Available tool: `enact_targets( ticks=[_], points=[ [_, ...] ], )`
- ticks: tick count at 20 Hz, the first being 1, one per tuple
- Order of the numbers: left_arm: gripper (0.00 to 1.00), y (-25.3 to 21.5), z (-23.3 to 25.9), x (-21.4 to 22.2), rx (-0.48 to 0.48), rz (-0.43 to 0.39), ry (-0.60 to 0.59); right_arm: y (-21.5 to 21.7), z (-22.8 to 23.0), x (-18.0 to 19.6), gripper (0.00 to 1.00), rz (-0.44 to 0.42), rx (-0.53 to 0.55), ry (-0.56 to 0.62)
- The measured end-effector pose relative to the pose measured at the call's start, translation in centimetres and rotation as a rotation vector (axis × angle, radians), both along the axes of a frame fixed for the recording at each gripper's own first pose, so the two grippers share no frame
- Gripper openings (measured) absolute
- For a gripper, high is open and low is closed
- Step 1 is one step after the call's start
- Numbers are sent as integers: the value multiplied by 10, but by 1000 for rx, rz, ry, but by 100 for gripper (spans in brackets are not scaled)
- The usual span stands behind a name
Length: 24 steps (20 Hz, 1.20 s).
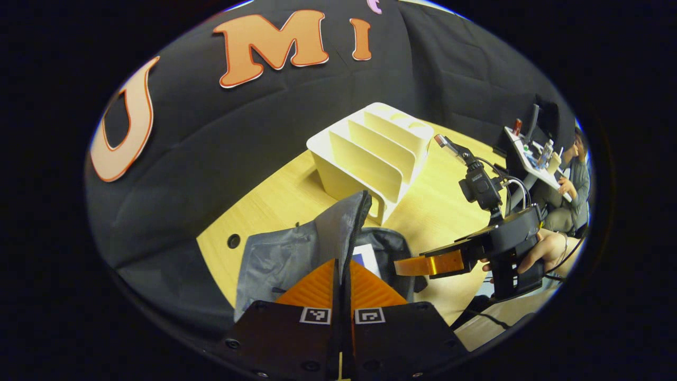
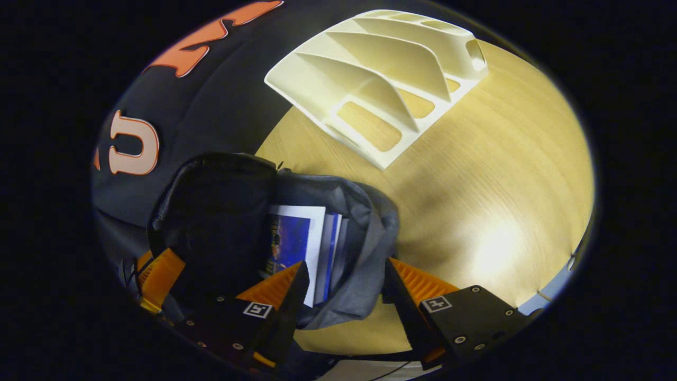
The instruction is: Open the schoolbag, grab two books from the bookshelf and put them into the schoolbag.
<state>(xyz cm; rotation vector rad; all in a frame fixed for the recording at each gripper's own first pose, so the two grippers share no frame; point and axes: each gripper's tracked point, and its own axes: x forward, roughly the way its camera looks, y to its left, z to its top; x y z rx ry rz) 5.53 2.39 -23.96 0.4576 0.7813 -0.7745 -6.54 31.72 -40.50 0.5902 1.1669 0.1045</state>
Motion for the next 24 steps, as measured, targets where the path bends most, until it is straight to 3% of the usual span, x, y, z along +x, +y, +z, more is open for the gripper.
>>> enact_targets(
  ticks=[2,7,9,12,13,14,17,24],
  points=[
    [2,-7,-18,-7,-17,44,24,-30,-4,-3,94,30,-79,-1],
    [2,-34,-53,-25,-2,164,85,-90,-1,-5,98,110,-153,21],
    [8,-48,-61,-34,7,212,104,-116,-1,0,99,136,-187,17],
    [29,-64,-77,-56,9,291,150,-152,-1,5,99,200,-245,16],
    [46,-75,-79,-63,-22,322,171,-167,2,8,99,218,-273,7],
    [53,-89,-78,-69,-67,357,185,-177,8,12,99,234,-287,-10],
    [100,-107,-56,-61,-87,452,64,-209,39,34,99,271,-331,-113],
    [98,-163,52,-24,-262,485,-340,-282,163,101,98,231,-478,-524]
  ],
)
